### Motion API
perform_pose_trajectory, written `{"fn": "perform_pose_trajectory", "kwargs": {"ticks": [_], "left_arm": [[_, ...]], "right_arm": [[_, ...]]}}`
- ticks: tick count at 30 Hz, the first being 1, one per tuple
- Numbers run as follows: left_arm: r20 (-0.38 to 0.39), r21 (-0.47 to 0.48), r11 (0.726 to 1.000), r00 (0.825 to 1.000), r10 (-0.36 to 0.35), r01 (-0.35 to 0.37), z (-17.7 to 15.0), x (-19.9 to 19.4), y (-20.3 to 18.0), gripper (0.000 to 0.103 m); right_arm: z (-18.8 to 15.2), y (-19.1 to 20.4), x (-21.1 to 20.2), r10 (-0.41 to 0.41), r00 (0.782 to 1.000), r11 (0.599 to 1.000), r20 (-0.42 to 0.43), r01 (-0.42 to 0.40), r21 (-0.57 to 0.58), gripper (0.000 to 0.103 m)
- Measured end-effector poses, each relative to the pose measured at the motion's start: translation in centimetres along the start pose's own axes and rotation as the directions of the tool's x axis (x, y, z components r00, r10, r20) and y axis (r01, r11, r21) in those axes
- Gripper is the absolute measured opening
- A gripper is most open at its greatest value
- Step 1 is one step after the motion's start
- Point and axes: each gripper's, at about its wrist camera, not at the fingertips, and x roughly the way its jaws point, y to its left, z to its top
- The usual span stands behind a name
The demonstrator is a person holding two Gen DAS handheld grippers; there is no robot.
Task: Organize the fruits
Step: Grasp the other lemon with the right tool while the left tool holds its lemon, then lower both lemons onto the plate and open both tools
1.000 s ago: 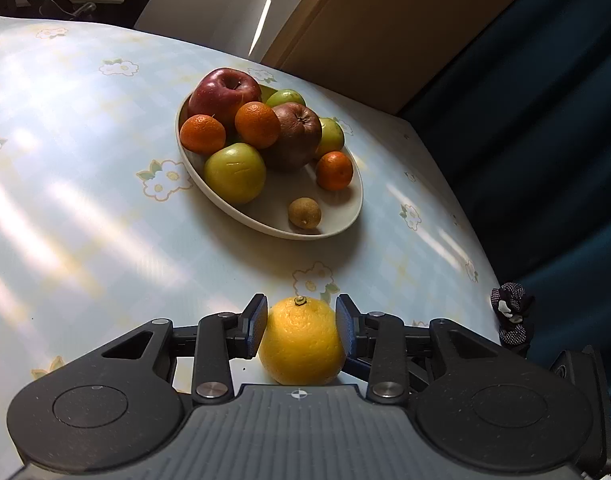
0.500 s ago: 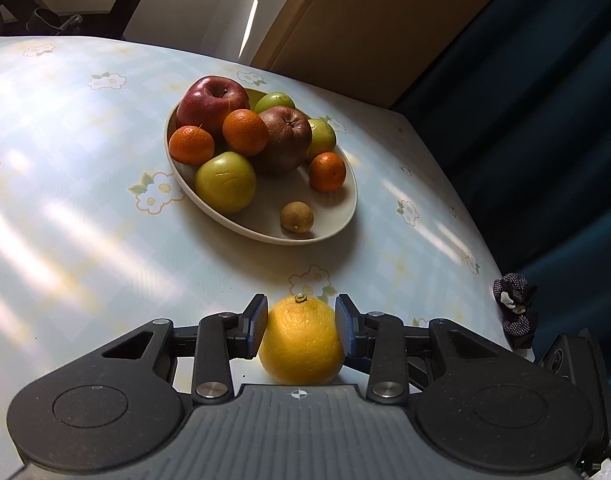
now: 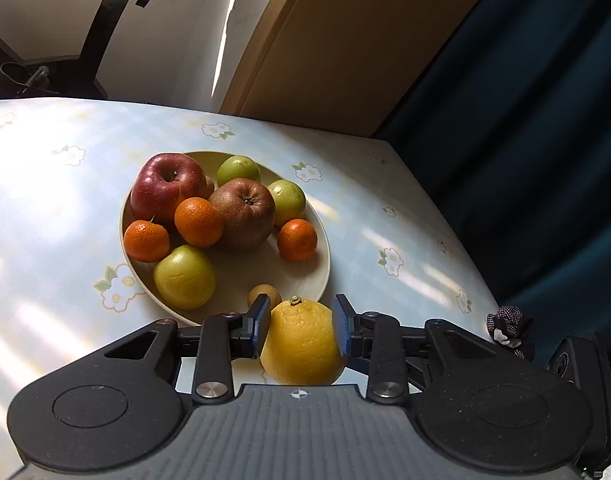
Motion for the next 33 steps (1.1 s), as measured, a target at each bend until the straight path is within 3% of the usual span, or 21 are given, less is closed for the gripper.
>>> {"fn": "perform_pose_trajectory", "kwargs": {"ticks": [13, 24, 33], "left_arm": [[-0.026, -0.003, 1.0, 1.0, -0.012, 0.012, 3.3, 4.9, -0.7, 0.034], [-0.045, -0.045, 0.999, 0.999, 0.014, -0.016, 4.0, 5.8, 0.2, 0.031], [0.005, -0.012, 0.998, 0.998, 0.068, -0.068, 3.4, 3.4, 0.0, 0.031]], "right_arm": [[1.2, -4.4, 2.5, -0.041, 0.998, 0.999, -0.045, 0.041, -0.01, 0.041], [1.7, -4.8, 3.5, -0.055, 0.997, 0.998, -0.061, 0.056, 0.013, 0.041], [1.2, -4.1, 2.1, -0.077, 0.996, 0.995, -0.048, 0.08, 0.065, 0.04]]}}
